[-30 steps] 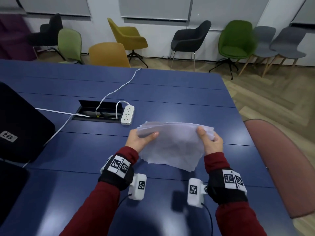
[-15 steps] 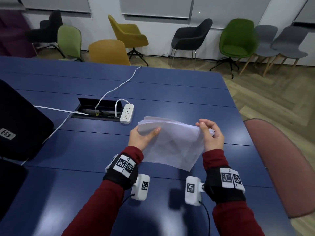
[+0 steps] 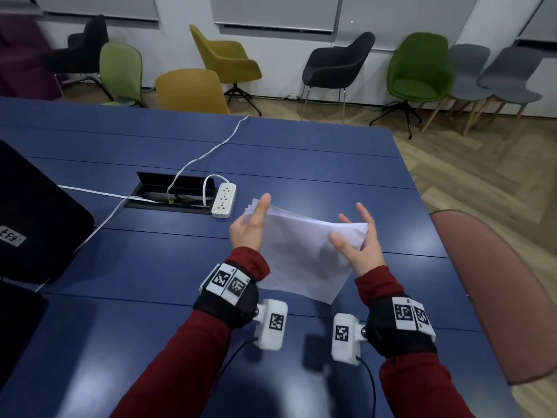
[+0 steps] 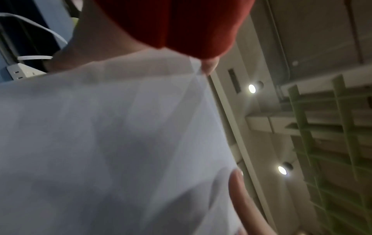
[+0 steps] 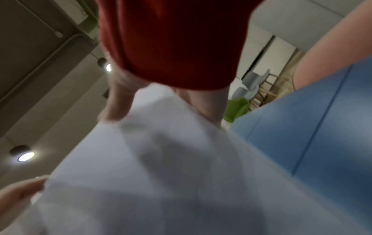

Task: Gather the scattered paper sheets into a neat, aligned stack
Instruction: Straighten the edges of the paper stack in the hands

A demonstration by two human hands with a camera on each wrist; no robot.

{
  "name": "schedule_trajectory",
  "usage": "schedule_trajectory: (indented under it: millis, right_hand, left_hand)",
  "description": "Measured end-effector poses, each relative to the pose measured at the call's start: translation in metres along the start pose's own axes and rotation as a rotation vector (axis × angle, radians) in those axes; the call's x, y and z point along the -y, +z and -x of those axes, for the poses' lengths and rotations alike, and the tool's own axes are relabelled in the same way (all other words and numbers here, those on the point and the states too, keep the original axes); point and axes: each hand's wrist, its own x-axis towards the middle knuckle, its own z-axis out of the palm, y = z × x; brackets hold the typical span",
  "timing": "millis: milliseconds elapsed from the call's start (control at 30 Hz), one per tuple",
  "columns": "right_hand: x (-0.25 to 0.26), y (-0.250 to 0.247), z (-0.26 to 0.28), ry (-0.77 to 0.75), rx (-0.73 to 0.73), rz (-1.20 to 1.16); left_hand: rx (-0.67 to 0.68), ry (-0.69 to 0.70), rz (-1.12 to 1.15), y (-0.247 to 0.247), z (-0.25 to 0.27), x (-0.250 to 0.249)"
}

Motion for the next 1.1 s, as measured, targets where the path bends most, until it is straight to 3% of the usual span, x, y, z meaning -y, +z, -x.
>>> schedule_trajectory:
  millis: [133,233,300,467,700,867,1000,1100]
  right_hand:
    - [0.001,-0.008,-0.005,0.046,0.013,0.009]
    - [0.004,-0.002,-0.006,0.128,-0.062,-0.019]
    - [0.009,0.005,-0.006,0.106,-0.114,-0.017]
    - [0.015,0.013,-0.011,0.057,-0.266,-0.13]
    - [0.015,0.021,-0.009,0.002,-0.316,-0.164]
    - [0.018,0.022,-0.011,-0.044,-0.32,-0.103]
    - [0.021,0.022,-0.013,-0.157,-0.341,-0.104]
    - [0.013,0.028,-0.013,-0.162,-0.243,0.023]
  left_hand:
    - [-0.037,-0.027,-0.012,0.003,-0.012,-0.011]
    - [0.028,0.015,-0.036,0.009,-0.012,-0.011]
    - [0.072,0.05,-0.076,0.012,-0.009,-0.009]
    - [0.054,0.329,-0.219,0.004,0.001,0.002]
    - [0.157,0.225,-0.174,0.002,0.003,0.005]
    - [0.078,0.246,-0.11,0.009,-0.005,-0.003]
    - [0.165,0.29,-0.156,0.008,-0.013,-0.003]
    - [0.29,0.327,-0.315,0.004,-0.015,0.006]
